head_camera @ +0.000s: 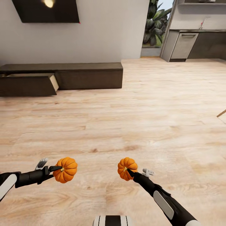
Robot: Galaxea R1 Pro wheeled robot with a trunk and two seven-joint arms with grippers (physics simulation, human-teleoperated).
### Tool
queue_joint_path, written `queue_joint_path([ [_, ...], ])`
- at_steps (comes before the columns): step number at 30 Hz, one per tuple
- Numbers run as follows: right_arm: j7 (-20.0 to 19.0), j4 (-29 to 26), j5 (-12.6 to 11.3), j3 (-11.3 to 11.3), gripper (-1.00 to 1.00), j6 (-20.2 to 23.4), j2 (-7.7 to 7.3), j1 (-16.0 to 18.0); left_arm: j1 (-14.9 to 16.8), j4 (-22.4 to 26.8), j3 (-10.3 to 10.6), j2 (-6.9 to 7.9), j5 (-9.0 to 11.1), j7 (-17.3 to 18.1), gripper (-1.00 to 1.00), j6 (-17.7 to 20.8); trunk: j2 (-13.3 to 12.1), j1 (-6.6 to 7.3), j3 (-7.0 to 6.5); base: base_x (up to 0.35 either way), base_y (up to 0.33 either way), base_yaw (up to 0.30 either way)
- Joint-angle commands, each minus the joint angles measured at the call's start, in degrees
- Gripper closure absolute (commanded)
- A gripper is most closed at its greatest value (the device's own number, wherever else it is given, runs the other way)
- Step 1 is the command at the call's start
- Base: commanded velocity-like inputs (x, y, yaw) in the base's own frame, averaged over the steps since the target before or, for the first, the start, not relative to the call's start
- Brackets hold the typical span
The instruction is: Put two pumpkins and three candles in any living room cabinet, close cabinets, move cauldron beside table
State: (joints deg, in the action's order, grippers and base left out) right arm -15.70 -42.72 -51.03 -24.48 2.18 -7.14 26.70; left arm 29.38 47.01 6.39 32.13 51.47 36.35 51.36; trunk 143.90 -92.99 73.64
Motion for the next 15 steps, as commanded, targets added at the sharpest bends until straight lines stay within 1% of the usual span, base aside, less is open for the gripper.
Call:
queue_joint_path([
  [1, -0.04, -0.1, -0.67, -0.13, 1.0, 0.21, -0.06, 0.02, 0.07, 0.01, 0.13, 0.04, 0.56, -0.14, 1.0, 0.31, 0.02, 0.01, 0.04, 0.09, 0.0, 0.287],
  [15, -0.04, -0.09, -0.66, -0.13, 1.0, 0.25, -0.06, 0.02, 0.09, 0.01, 0.2, 0.04, 0.56, -0.14, 1.0, 0.31, 0.02, 0.01, 0.04, 0.154, 0.0, 0.287],
])
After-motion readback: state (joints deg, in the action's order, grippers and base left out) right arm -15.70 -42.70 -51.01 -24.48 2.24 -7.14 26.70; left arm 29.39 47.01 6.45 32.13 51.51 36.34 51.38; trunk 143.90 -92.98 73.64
